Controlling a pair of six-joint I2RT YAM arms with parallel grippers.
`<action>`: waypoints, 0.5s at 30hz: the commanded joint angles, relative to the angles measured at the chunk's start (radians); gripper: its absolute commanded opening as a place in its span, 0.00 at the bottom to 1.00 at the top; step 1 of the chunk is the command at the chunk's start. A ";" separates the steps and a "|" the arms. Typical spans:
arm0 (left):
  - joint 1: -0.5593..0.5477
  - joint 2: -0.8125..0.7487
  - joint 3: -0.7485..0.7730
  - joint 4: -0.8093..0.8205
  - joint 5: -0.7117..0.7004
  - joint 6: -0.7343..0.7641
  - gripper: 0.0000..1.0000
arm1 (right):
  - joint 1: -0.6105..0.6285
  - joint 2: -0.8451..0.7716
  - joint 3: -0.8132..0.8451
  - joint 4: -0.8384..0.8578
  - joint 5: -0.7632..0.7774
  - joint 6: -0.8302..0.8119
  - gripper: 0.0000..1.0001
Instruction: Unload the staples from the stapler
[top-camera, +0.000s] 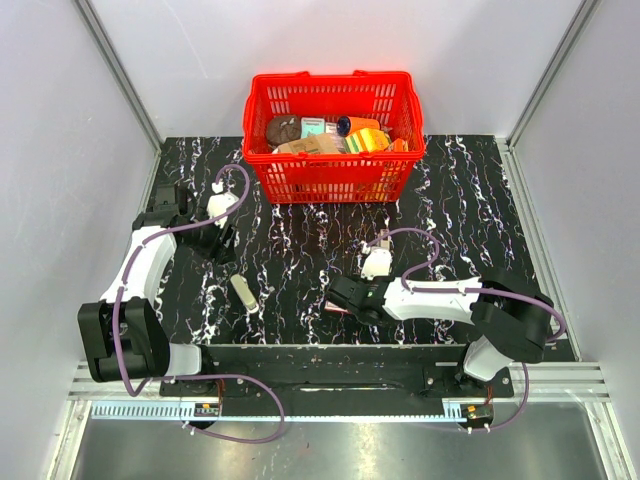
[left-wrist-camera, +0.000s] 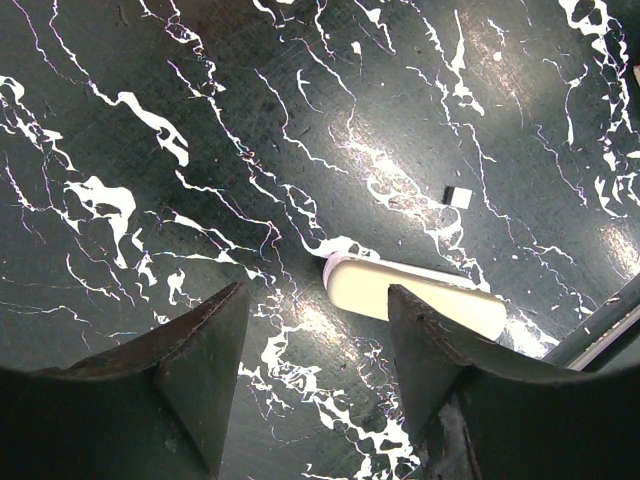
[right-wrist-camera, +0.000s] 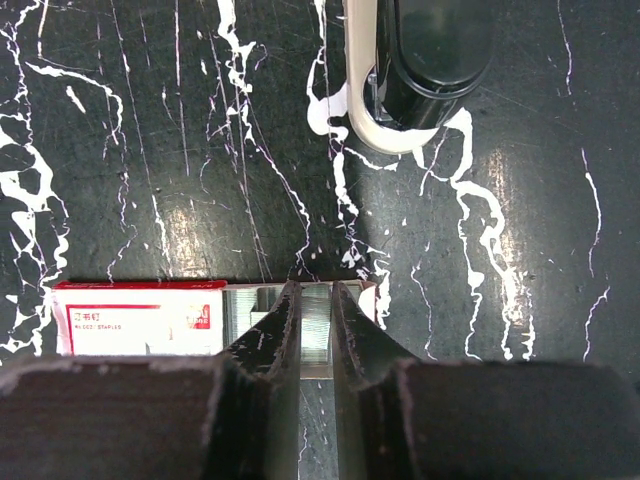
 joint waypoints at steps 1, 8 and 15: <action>0.004 -0.003 0.003 0.006 0.032 0.023 0.62 | -0.010 -0.022 -0.005 0.019 0.023 0.007 0.14; 0.002 0.000 0.004 0.005 0.039 0.018 0.62 | -0.009 -0.045 -0.023 0.018 0.018 0.005 0.14; 0.004 -0.005 0.003 0.006 0.038 0.015 0.63 | -0.010 -0.048 -0.020 0.021 0.010 -0.002 0.15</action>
